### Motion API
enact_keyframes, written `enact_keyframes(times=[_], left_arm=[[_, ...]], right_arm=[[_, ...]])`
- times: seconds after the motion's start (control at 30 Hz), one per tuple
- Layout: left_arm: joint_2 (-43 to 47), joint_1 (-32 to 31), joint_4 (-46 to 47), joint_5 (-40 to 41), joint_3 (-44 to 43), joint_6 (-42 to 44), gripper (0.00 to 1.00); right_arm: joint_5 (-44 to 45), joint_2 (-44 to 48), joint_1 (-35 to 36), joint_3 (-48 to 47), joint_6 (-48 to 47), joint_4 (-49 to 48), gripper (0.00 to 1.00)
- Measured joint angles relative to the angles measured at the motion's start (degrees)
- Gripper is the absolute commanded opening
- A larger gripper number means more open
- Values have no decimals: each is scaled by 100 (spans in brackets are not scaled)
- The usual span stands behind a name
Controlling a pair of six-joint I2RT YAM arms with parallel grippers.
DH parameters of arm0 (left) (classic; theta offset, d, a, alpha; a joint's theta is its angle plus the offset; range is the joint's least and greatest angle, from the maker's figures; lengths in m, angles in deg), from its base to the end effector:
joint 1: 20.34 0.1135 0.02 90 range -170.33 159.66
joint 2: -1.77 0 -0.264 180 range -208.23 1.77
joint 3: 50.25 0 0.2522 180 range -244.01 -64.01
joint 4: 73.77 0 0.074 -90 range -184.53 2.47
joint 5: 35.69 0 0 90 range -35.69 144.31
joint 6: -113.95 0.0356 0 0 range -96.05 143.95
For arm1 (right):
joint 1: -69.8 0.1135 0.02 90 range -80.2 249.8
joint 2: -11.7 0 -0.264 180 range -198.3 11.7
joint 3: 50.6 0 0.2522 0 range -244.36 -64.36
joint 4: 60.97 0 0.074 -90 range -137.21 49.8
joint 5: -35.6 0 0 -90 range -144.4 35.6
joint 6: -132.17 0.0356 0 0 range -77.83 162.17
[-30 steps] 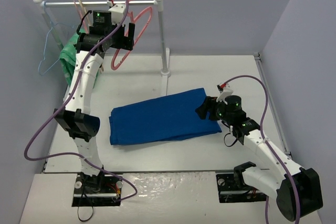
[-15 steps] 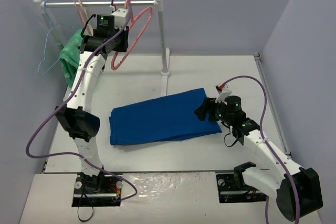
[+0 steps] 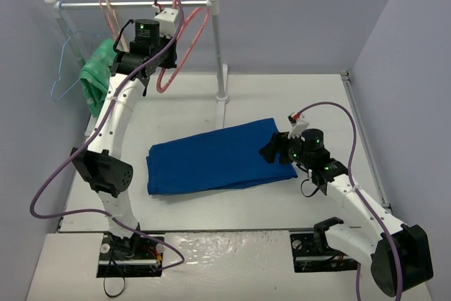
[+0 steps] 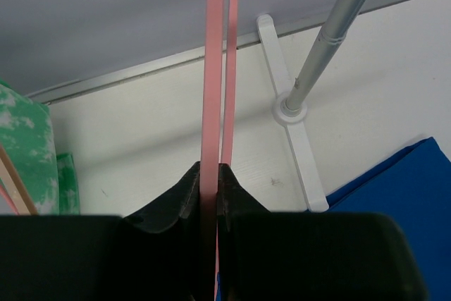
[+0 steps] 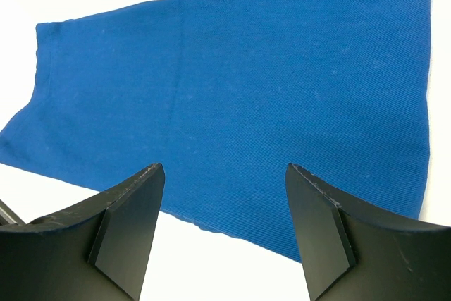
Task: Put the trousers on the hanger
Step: Pick up the hanger from the clothesline, then place the trousers on the hanger.
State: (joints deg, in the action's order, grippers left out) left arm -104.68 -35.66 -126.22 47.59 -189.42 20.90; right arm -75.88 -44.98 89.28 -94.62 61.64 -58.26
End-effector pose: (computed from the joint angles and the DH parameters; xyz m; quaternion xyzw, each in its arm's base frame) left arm 0.3942 -0.1123 0.4661 0.1208 0.8081 -0.1390 0.5595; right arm 0.2072 0.0871 0.2504 -0.1130 0.7814 0.3383 0.5121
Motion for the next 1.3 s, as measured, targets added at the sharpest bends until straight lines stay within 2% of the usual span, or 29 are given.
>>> enact_keyframes(times=[0.37,0.63,0.9,1.07,1.3], left_arm=[[603,0,221,122,199,-187,0],[1254,-27,43,119,813,-329,0],[2154,-155,135,270,2641,-504,0],[2805,-370,198,455,3714,-740,0],[4112,-1421,430,818,5292,-1479,0]], right_arm=[[-6,4,1,118,-8,-29,67],[0,7,0,123,-3,-29,67],[157,-20,0,124,-1,-25,67],[855,-102,4,111,28,123,66],[1643,-611,-213,-193,202,469,64]])
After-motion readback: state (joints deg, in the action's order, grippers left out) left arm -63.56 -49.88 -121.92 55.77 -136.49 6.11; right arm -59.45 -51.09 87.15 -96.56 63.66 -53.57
